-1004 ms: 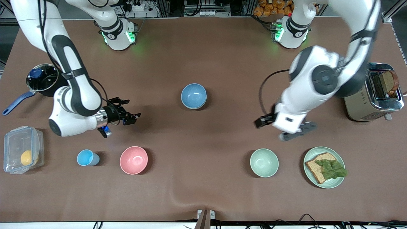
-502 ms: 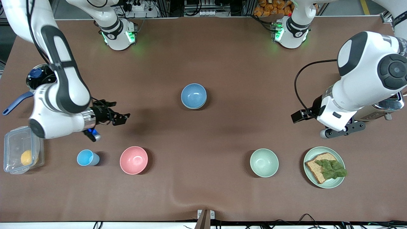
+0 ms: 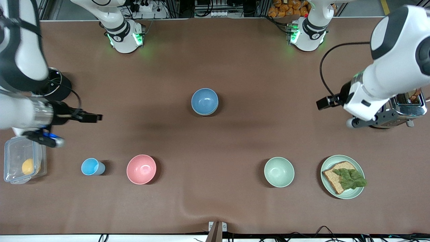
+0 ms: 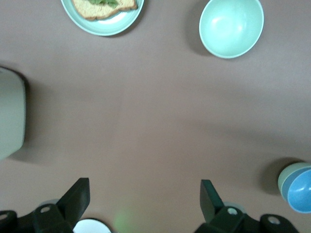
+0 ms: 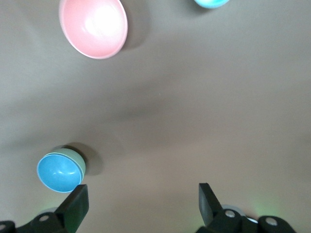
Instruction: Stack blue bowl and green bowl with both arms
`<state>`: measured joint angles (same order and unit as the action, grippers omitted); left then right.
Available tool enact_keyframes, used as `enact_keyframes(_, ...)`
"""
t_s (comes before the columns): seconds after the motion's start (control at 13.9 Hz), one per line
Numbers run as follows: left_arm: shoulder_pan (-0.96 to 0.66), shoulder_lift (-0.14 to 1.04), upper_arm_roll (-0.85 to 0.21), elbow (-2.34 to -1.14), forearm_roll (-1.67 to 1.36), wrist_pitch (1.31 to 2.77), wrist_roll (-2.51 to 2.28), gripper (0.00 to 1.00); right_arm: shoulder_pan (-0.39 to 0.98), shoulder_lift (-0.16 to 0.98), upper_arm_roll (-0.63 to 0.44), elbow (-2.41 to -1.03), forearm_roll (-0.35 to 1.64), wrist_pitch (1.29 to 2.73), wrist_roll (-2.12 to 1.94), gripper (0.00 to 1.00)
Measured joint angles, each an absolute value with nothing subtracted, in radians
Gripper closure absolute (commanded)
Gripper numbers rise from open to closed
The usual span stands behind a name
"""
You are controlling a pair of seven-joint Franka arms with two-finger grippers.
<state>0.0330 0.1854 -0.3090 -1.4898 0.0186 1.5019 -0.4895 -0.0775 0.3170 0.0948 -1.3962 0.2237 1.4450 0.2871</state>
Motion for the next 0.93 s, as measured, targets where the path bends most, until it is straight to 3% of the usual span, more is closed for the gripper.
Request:
enact_keyframes(0.43,0.037,-0.012,-0.31,-1.672,-0.04,1.429,-0.489,0.0,-0.078,0.132,0.101,-1.38,0.212,1.436,0.187,0.0)
enact_keyframes(0.93,0.082,-0.049,-0.304,-1.702,-0.028,1.534,-0.456,0.0,-0.078,-0.012,0.107,-1.622,0.164,1.627,0.044,0.0)
